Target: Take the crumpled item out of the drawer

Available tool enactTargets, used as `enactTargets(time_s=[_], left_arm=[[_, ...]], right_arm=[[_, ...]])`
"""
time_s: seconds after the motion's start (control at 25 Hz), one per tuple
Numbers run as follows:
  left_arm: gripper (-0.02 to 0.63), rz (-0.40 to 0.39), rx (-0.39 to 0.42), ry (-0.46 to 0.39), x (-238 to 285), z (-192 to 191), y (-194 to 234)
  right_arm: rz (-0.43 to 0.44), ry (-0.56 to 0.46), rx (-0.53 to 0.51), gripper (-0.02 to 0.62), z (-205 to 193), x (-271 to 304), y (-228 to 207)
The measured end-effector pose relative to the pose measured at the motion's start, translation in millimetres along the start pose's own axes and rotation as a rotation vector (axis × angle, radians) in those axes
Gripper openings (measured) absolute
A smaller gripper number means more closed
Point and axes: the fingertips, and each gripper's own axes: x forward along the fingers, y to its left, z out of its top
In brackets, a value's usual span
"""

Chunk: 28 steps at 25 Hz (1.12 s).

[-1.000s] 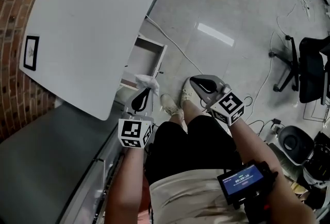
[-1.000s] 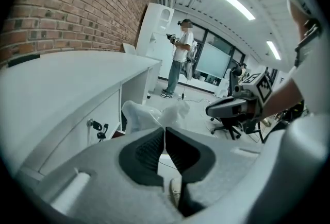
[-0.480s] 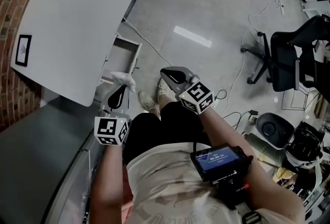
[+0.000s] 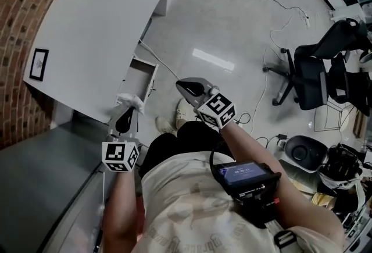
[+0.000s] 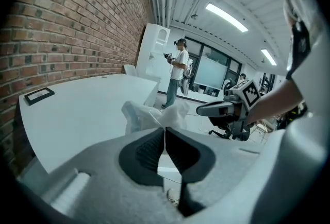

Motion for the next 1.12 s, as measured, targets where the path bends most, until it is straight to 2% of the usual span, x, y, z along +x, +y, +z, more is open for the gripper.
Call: enactTargets(time_s=[0.28, 0.76, 1.12], left_arm=[[0.014, 0.004, -0.006, -0.022, -25, 7, -5], [0.014, -0.014, 0.038, -0.103, -50, 41, 1], [0.014, -0.007, 0.044, -0.130, -70, 43, -2]], right_arm=[[0.002, -0.032, -0.024, 0.008, 30, -17, 9], [0.010, -0.095, -0.112, 0.008, 80, -26, 33], [0.021, -0.127, -0.145, 0.008, 85, -39, 52]])
